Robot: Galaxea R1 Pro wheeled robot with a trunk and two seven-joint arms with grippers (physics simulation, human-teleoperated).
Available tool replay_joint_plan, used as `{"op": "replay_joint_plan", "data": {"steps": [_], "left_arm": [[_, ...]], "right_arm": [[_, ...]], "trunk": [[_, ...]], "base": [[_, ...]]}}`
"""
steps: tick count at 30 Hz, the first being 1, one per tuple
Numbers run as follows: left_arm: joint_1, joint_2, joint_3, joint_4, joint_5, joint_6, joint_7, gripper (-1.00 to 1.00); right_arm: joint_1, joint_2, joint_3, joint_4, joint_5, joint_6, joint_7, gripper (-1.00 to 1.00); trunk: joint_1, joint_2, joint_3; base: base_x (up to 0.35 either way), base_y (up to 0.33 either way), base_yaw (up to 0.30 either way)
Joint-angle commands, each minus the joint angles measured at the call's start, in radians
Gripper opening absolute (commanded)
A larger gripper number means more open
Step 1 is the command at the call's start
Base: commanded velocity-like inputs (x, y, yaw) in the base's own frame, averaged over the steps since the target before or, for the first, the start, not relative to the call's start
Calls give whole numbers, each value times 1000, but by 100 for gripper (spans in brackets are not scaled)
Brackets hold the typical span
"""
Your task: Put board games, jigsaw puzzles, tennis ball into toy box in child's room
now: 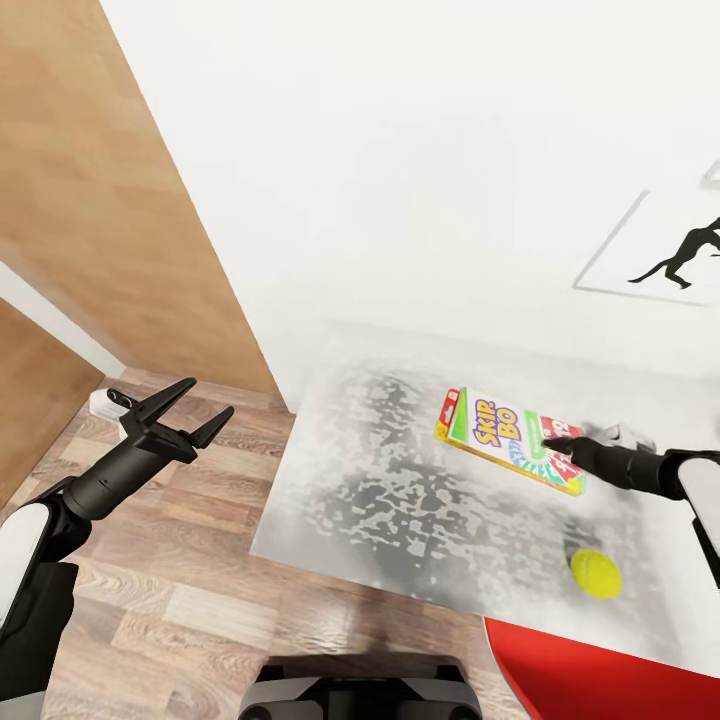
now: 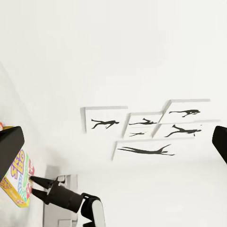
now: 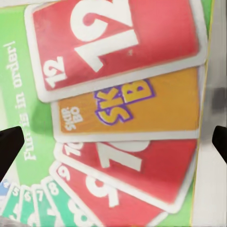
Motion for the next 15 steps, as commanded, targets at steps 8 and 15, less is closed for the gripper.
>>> {"op": "replay_joint_plan", "data": {"steps": [8,15], "left_arm": [[-1,0,1,0,-8,3,-8,100],[-1,0,1,0,-8,3,-8,100]], "right_arm": [[2,2,24,-1,-10,3,-10,100],[3,3,31,-1,-10,3,-9,100]], "trunk": [[1,-2,-1],[1,-2,-1]], "base": [[0,0,0],[0,16,0]]}}
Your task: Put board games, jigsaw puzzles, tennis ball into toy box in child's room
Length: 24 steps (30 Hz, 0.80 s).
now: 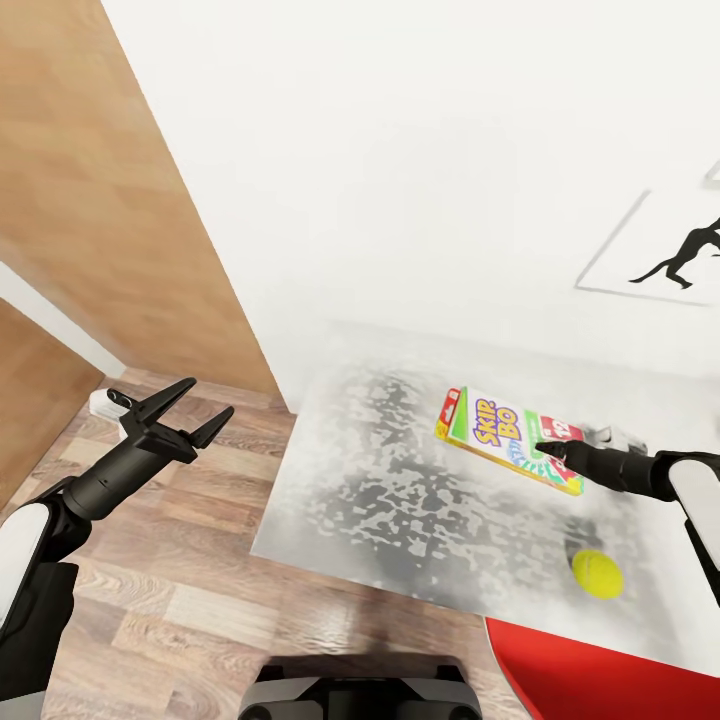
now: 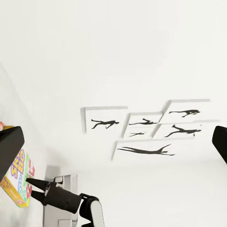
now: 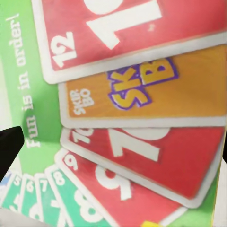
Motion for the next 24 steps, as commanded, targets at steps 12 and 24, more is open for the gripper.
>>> {"op": "replay_joint_plan", "data": {"steps": [12,24], "left_arm": [[-1,0,1,0,-8,3,-8,100],[-1,0,2,0,-8,3,-8,100]], "right_arm": [[0,-1,1,-1,-11,3,-10,100],[-7,-3,-9,0,-11,3,-11,100]], "trunk": [[1,-2,-1],[1,-2,-1]], "base": [[0,214,0],[0,77,0]]}}
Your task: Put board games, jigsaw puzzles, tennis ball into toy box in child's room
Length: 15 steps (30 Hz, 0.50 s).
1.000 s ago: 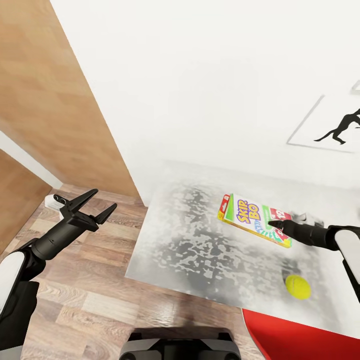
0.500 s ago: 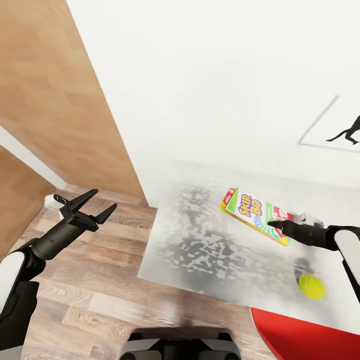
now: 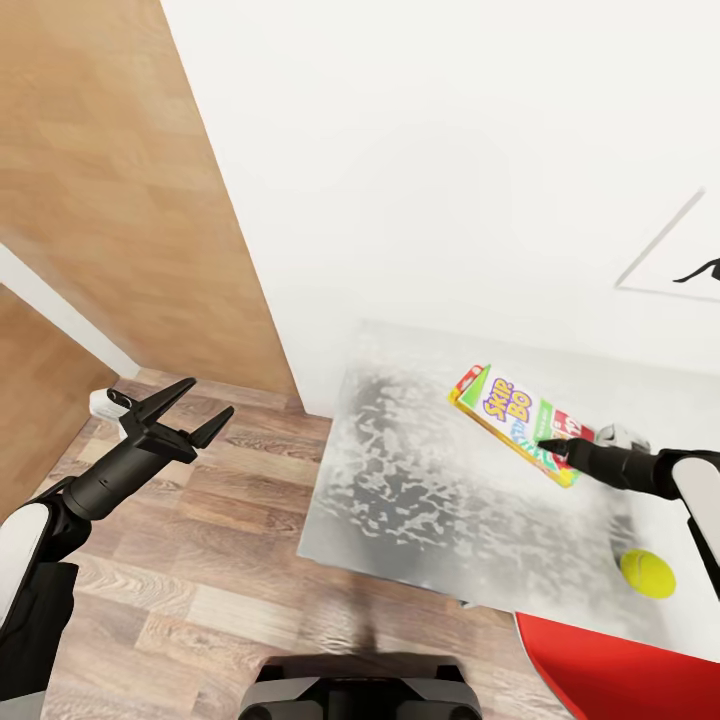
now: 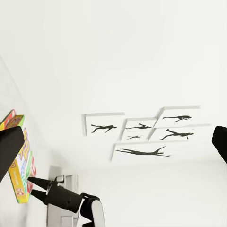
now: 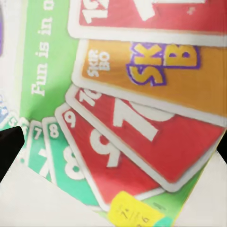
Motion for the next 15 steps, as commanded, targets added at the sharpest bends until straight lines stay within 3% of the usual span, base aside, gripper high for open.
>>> {"op": "replay_joint_plan", "data": {"steps": [1,15], "left_arm": [[-1,0,1,0,-8,3,-8,100],[-1,0,1,0,-7,3,-8,100]], "right_arm": [[-3,-2,-1,0,-11,3,-10,100],[-12,-11,-43,8,-10,3,-16,100]], "trunk": [[1,-2,-1],[1,-2,-1]], "base": [[0,14,0],[0,4,1]]}}
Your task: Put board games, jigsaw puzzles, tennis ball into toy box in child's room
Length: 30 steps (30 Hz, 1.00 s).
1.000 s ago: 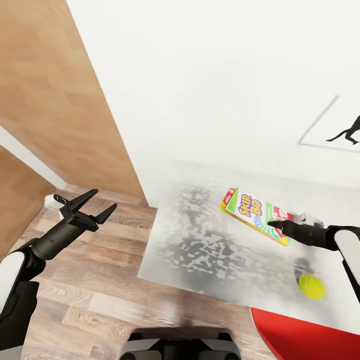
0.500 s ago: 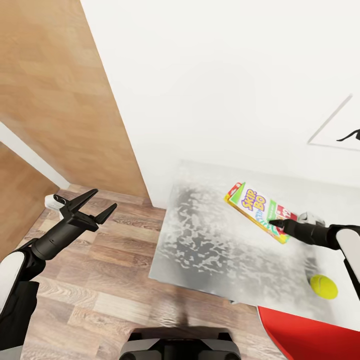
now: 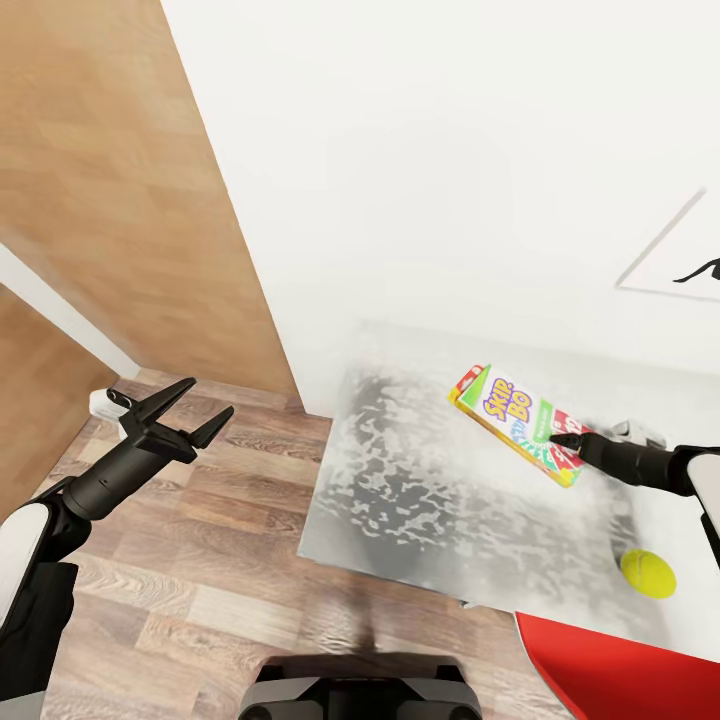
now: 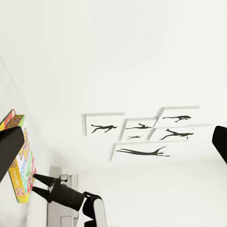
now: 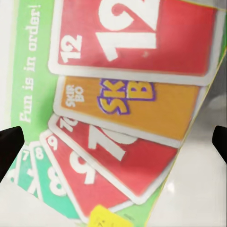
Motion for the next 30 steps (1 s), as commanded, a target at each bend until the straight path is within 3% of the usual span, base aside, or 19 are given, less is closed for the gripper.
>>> {"op": "replay_joint_plan", "data": {"steps": [1,9,20,30], "left_arm": [[-1,0,1,0,-8,3,-8,100],[0,0,0,0,-8,2,-6,100],[0,0,-1,0,-8,2,-5,100],[1,-1,-2,0,-28,2,-5,100]], "right_arm": [[-2,0,-3,-1,-10,3,-11,100],[-9,-1,-10,0,-10,3,-13,100],[-14,-3,-13,0,-8,3,-12,100],[-15,-6,-16,0,-7,3,-7,100]], "trunk": [[1,-2,-1],[1,-2,-2],[1,-2,-6],[1,-2,-7]], "base": [[0,1,12],[0,0,110],[0,0,247],[0,0,145]]}}
